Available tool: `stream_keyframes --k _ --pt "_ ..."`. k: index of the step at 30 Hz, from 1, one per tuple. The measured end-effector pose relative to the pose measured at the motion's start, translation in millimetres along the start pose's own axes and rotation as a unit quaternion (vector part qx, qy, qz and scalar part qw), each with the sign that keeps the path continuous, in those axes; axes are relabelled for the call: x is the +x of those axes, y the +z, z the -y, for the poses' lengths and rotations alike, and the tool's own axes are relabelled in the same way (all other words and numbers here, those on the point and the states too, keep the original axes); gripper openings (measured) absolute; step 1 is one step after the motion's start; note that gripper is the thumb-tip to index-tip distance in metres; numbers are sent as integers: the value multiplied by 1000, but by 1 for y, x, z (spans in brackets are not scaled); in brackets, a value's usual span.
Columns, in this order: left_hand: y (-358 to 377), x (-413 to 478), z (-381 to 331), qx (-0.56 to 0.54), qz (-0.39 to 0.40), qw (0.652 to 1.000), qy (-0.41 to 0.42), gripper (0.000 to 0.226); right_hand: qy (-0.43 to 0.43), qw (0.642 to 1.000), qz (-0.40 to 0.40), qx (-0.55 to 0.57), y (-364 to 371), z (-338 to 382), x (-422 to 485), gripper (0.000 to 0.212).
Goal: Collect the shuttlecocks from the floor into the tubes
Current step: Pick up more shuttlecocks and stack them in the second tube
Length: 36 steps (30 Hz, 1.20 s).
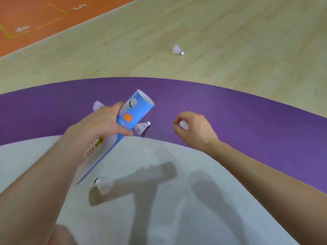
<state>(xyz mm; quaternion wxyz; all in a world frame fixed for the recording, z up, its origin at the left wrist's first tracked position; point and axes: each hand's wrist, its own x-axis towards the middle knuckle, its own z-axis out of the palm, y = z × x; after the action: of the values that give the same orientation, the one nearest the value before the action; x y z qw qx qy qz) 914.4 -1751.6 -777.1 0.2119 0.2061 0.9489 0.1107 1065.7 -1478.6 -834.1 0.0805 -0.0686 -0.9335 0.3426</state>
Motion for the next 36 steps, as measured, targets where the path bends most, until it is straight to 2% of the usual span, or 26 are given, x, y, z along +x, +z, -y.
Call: stream_keyframes --k 5,9,14,22,25,29,34,36 --pt "-15 -24 74 -22 18 997 -68 86 -50 990 121 -60 80 20 5 16" --pt "-1 -45 132 -30 37 993 -111 86 -94 972 196 -89 151 48 8 26" --pt "15 -61 190 -37 55 986 -152 76 -102 954 265 -98 224 74 8 29" --pt "29 -55 210 -53 70 987 -133 79 -118 926 323 -152 321 90 -5 39" --pt "31 -48 203 -52 62 990 -114 81 -119 935 296 -158 342 87 -10 20" --pt "36 -40 195 -39 56 993 -94 79 -103 959 248 -92 309 82 -2 21" --pt "46 -27 169 -20 72 995 -64 82 -61 987 147 0 169 66 23 7" --pt "45 -17 146 -6 79 996 -38 73 -58 994 84 24 108 57 31 6"
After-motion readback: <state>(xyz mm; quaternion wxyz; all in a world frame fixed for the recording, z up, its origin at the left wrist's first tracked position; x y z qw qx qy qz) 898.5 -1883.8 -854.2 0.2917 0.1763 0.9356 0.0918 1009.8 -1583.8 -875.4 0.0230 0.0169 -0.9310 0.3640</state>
